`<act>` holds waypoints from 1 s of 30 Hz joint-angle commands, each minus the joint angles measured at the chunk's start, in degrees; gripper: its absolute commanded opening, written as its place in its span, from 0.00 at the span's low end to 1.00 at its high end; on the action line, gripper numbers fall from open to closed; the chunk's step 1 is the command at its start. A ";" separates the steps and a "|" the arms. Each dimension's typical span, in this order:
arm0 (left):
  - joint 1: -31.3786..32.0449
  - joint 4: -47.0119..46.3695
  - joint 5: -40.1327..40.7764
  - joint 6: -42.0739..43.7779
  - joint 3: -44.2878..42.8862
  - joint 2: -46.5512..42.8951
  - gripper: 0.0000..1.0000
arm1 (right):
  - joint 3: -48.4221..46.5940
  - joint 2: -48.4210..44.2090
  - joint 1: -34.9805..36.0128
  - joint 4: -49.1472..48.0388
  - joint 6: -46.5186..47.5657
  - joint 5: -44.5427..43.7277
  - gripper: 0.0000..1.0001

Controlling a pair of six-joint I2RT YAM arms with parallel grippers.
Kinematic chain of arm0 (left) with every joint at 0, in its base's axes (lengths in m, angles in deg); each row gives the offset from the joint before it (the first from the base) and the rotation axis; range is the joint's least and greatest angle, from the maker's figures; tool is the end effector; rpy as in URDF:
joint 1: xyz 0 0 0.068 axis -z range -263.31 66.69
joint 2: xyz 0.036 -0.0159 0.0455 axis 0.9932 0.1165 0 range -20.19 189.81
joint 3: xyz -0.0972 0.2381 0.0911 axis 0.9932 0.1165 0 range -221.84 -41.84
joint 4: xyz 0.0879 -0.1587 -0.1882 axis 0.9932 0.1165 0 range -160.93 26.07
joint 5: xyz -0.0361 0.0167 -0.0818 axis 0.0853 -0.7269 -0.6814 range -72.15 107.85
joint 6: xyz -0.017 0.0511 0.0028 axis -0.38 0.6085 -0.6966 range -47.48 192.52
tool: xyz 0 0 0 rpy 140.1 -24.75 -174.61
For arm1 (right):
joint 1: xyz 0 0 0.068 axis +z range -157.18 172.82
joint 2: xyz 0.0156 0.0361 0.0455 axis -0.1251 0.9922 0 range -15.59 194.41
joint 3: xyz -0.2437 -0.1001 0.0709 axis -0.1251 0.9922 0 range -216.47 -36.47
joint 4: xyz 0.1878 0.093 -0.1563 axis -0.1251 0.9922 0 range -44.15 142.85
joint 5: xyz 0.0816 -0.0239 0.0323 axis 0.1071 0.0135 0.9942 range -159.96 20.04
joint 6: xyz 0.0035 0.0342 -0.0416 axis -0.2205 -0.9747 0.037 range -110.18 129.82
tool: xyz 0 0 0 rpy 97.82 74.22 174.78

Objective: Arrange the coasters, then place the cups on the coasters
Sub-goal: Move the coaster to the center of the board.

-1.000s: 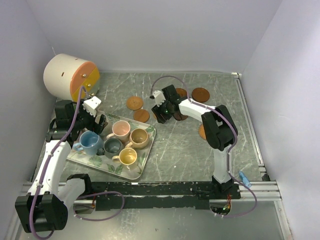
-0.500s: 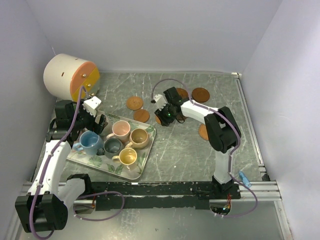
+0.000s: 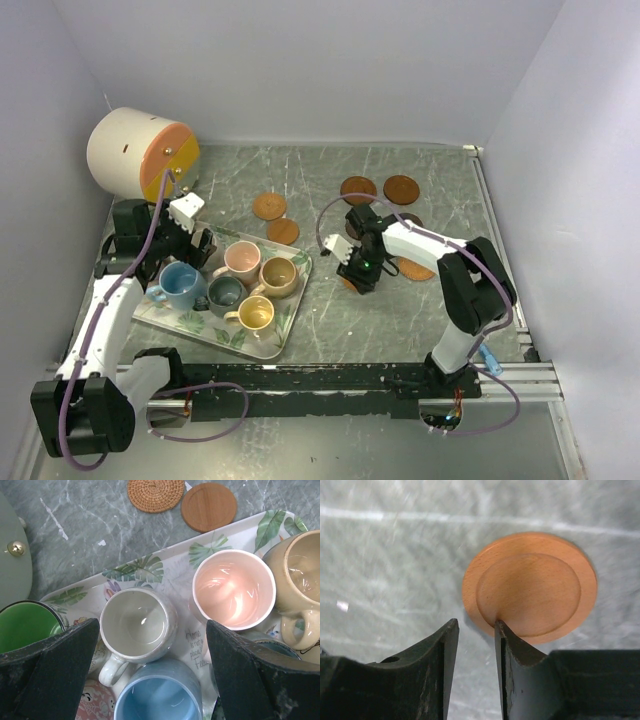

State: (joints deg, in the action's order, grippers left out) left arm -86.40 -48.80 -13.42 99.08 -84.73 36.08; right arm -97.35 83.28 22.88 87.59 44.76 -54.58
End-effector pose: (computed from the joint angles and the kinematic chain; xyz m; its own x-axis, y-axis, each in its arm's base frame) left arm 0.2113 -0.0071 0.2741 -0.3507 0.3638 -0.8629 0.5956 0.7977 0.0943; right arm 0.2636 0.1634 0.1642 -0.3979 -0.8684 -0.2958 -0.9173 0.3822 0.1116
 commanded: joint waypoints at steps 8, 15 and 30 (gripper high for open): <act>0.57 -1.24 2.03 1.65 -3.00 2.44 1.00 | 2.38 -0.23 -0.22 18.21 14.72 2.08 0.38; 0.79 -1.71 2.96 1.99 -2.98 3.74 1.00 | 3.08 0.57 0.27 22.15 17.65 5.80 0.41; 1.11 -2.81 3.40 2.35 -1.75 4.12 1.00 | -2.33 -5.41 -12.58 15.89 17.10 8.60 0.45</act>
State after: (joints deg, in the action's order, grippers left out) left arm -85.74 -49.43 -10.31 100.31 -86.04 40.74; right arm -98.44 77.86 14.01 106.28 61.35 -45.30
